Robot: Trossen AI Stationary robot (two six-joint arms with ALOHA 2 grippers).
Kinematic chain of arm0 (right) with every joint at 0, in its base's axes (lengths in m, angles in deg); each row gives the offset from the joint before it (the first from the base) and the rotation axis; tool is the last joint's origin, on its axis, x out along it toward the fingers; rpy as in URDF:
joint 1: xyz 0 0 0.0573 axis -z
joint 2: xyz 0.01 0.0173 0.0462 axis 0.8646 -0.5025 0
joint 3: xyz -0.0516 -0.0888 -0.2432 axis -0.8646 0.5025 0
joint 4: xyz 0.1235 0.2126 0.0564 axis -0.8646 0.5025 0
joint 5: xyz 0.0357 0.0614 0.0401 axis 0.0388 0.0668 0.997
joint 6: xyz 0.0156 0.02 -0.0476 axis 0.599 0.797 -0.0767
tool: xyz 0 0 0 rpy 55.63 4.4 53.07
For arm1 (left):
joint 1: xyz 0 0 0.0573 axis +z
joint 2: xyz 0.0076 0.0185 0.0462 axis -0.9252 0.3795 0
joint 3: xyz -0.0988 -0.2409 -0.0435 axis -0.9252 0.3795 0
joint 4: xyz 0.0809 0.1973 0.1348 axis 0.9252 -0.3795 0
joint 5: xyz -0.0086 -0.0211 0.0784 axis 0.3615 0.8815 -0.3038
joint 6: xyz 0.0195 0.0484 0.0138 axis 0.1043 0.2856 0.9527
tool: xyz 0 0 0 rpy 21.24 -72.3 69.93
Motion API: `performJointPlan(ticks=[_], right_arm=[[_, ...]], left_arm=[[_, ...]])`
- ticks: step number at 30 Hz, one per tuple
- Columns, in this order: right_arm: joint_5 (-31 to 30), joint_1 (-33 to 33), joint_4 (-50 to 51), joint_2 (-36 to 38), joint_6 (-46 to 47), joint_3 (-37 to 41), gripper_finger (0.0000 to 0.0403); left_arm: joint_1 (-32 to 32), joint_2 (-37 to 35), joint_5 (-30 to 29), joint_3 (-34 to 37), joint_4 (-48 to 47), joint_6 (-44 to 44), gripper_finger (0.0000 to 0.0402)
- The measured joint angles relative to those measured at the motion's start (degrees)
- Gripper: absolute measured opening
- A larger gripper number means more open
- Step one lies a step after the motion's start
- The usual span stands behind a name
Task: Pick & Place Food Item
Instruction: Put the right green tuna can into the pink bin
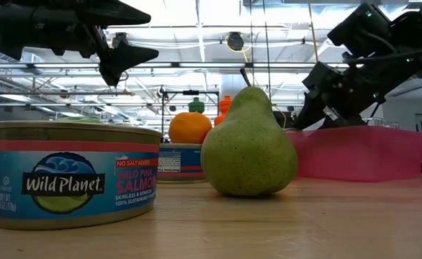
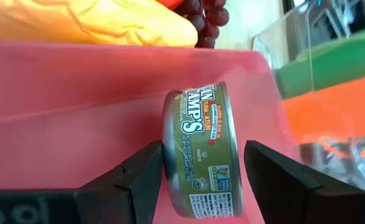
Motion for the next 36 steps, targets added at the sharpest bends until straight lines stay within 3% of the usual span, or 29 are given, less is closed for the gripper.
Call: performJointPlan(ticks=[5,17,25,36], right_arm=[[-0.09,-0.11,-1.39,0.02,7.58,0.0,0.022],[-0.28,-0.27,-5.19,0.02,10.33,0.0,0.0297],[6.16,0.1,-0.42,0.0,11.97,0.0,0.0289],[-0.5,3.78,2.06,0.0,7.15,0.02,0.0281]], left_arm=[[0.0,0.0,0.0,0.0,0.0,-0.01,0.0299],[0.01,0.0,0.0,0.0,0.0,-0.02,0.0299],[0.01,0.0,0.0,0.0,0.0,0.0,0.0299],[-0.01,0.0,0.0,0.0,0.0,0.0,0.0299]])
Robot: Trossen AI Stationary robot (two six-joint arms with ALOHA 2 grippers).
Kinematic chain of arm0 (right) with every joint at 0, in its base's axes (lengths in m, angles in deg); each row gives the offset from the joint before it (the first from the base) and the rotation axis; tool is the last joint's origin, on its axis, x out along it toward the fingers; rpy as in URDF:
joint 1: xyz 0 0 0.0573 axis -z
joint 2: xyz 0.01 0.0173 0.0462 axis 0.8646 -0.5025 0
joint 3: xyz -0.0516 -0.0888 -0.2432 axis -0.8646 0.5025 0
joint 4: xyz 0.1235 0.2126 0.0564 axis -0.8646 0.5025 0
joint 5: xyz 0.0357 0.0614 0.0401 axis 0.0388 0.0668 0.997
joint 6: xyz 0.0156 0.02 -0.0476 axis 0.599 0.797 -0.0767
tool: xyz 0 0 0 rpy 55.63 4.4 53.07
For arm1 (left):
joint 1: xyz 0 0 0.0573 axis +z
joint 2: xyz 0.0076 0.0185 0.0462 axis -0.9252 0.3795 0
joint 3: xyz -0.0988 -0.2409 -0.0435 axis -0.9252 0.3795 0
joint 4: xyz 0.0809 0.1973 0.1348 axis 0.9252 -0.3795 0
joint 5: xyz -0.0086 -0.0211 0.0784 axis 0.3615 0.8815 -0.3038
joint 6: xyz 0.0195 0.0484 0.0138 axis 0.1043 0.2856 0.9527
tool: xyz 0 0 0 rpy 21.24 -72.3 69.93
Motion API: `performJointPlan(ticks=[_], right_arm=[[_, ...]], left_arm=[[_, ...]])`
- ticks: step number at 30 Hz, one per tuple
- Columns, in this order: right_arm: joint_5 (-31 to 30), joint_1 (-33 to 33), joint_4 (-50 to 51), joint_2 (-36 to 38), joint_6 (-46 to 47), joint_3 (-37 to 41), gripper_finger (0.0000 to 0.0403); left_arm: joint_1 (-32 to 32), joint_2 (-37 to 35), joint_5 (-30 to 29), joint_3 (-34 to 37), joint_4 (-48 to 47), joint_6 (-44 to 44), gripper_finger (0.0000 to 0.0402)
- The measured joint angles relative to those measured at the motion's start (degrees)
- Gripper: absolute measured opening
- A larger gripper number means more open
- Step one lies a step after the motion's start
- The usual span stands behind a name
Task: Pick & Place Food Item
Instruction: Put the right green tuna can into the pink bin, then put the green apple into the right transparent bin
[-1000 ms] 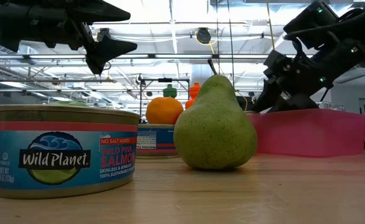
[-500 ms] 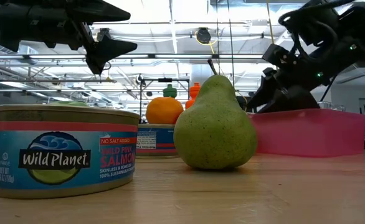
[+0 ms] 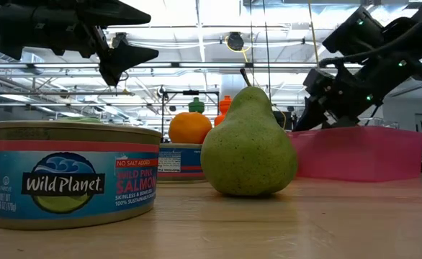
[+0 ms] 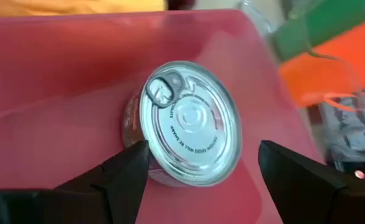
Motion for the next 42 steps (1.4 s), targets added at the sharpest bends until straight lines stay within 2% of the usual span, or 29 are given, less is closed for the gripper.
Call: performJointPlan(ticks=[6,12,15,21,23,29,32,37,42], right_arm=[[-1.55,1.46,-1.34,0.13,0.56,0.04,0.0281],[-7.13,-3.07,-6.94,4.96,3.92,0.04,0.0281],[-5.51,-5.92,-9.5,8.97,6.2,0.04,0.0281],[6.32,-9.24,-13.79,14.12,15.73,0.04,0.0281],[7.93,-9.87,-15.11,14.27,17.59,0.04,0.0281],[8.21,-12.97,-16.55,14.25,20.22,0.04,0.0281],[8.13,-14.24,-16.78,14.25,21.95,0.04,0.0281],[8.15,-16.06,-17.58,14.25,26.97,0.04,0.0281],[8.13,-17.46,-17.56,14.25,26.4,0.04,0.0281]], left_arm=[[0.02,0.0,-0.02,0.0,0.0,0.0,0.0299],[0.02,0.0,0.0,0.0,0.0,0.0,0.0299],[0.02,0.0,0.0,0.0,-0.02,0.0,0.0299],[0.0,0.0,0.0,0.0,-0.02,0.0,0.0299],[0.02,0.0,0.0,0.0,-0.02,0.0,0.0299],[0.0,0.0,-0.01,0.0,0.17,0.0,0.0299],[0.06,0.0,-1.87,0.0,0.35,-0.56,0.0299],[0.07,-0.02,-2.27,0.0,0.37,-4.91,0.0299],[0.07,-0.02,-0.32,0.0,-5.94,-8.84,0.0299]])
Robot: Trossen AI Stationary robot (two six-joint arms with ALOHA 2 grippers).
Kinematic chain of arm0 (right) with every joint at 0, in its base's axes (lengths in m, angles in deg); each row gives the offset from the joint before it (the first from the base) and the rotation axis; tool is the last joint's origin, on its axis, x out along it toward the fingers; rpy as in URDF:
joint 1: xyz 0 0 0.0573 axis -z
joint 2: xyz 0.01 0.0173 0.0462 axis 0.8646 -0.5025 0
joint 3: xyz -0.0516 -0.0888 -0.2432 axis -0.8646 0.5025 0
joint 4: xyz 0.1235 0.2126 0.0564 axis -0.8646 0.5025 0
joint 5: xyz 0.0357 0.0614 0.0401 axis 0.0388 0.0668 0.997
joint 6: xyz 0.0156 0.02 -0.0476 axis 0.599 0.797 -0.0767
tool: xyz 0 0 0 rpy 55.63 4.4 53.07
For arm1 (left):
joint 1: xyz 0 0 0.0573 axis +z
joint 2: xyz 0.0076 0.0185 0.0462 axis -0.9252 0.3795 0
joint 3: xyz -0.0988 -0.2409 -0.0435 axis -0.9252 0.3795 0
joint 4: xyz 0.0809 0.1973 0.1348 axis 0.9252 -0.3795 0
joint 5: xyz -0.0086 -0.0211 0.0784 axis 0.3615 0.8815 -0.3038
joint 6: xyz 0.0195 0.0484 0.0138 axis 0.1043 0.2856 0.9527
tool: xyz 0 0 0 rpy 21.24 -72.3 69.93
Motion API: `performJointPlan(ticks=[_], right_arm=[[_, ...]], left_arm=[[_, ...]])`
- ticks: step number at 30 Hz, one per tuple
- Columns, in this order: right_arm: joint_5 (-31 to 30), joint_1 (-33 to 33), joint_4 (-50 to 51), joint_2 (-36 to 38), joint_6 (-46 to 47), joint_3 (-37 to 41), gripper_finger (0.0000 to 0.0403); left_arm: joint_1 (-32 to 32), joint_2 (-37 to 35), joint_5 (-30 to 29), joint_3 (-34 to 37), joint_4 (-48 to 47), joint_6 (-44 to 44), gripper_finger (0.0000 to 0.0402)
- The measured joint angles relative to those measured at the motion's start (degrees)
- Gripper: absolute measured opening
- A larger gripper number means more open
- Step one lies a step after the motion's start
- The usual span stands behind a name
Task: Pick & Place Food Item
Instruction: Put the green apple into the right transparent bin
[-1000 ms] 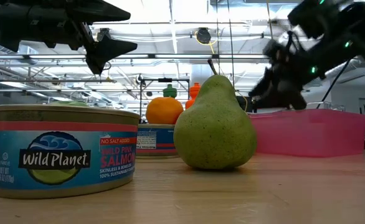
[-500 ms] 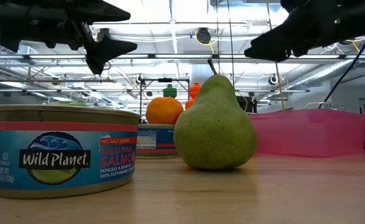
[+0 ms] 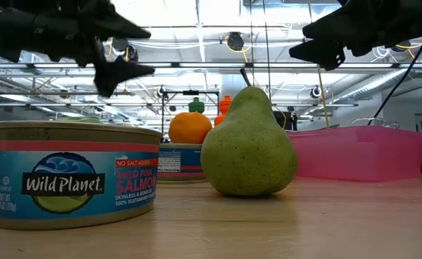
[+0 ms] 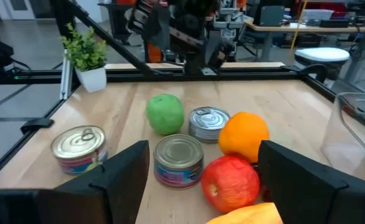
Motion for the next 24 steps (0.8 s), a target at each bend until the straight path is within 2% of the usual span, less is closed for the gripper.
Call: performJointPlan(ticks=[3,7,10,14,15,20,24], right_arm=[[0.1,-0.27,0.07,0.0,-0.36,0.0,0.0281],[0.07,-0.21,0.26,0.0,-0.56,0.0,0.0281],[0.07,-0.21,0.39,0.0,-2.18,0.0,0.0281],[0.02,-0.2,0.46,-0.02,-3.25,-0.02,0.0281],[0.04,-0.19,0.58,-0.02,-3.12,-0.04,0.0281],[0.02,-0.19,1.31,-0.07,-2.0,-0.09,0.0281],[-0.04,-0.19,1.33,-0.09,-2.96,-0.09,0.0281]], left_arm=[[-0.81,0.0,2.64,-0.68,-5.32,-5.98,0.0299],[-4.31,0.04,0.47,-8.13,-20.09,-4.76,0.0299],[-6.67,0.71,-0.3,-18.21,-40.05,-6.37,0.0299],[-9.39,5.48,-4.09,-31.79,-68.53,-14.87,0.0299],[-9.78,6.99,-4.44,-34.54,-72.86,-16.95,0.0299],[-10.18,13.32,-4.72,-41.08,-88.87,-23.74,0.0298],[-7.85,15.03,-0.05,-41.46,-96.22,-25.34,0.0299]])
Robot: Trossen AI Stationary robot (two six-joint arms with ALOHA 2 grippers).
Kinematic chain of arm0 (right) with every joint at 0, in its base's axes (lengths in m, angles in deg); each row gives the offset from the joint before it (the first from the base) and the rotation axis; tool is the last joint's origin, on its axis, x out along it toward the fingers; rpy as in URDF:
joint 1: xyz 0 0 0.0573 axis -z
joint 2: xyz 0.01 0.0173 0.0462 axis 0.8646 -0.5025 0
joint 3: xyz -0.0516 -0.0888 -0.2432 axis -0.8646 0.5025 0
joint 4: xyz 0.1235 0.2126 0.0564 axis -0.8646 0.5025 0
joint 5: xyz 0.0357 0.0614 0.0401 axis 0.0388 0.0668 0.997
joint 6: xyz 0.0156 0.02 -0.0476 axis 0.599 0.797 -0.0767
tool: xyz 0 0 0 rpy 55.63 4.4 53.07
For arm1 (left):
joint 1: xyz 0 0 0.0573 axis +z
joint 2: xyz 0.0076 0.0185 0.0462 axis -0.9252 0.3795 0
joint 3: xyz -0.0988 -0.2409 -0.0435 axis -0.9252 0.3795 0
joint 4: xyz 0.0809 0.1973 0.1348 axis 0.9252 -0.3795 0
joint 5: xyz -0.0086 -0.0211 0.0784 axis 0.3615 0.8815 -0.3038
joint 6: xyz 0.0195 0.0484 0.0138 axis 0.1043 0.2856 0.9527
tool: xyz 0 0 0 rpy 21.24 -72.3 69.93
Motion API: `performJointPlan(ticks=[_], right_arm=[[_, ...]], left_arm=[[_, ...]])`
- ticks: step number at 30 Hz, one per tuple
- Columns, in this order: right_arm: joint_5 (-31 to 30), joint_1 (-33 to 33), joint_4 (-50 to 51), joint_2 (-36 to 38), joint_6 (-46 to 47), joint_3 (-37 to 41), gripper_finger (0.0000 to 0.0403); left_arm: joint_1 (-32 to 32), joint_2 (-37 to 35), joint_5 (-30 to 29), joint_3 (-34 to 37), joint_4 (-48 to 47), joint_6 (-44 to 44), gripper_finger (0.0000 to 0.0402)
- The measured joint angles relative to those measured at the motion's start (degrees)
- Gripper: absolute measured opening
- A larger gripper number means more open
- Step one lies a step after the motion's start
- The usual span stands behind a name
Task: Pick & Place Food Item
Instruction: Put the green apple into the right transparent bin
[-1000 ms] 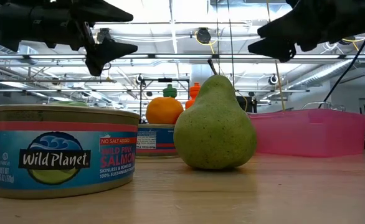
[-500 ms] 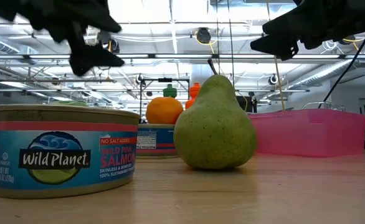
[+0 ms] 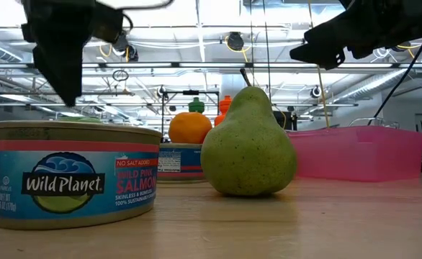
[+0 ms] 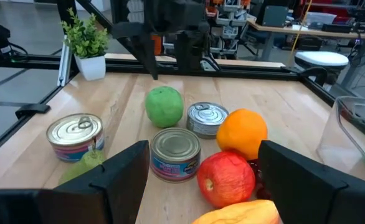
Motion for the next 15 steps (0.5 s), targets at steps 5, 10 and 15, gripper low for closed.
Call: performJointPlan(ticks=[5,10,15], right_arm=[[0.0,0.0,-0.01,0.0,-0.25,0.0,0.0281],[0.0,0.0,-0.01,0.0,-0.63,0.0,0.0281],[0.0,0.0,0.01,0.0,-0.83,0.02,0.0281]], left_arm=[[2.68,0.07,6.38,0.32,-0.67,-4.01,0.0299],[3.49,0.11,8.74,0.32,3.48,-4.92,0.0299],[3.2,0.11,7.35,0.32,7.39,-6.75,0.0299]])
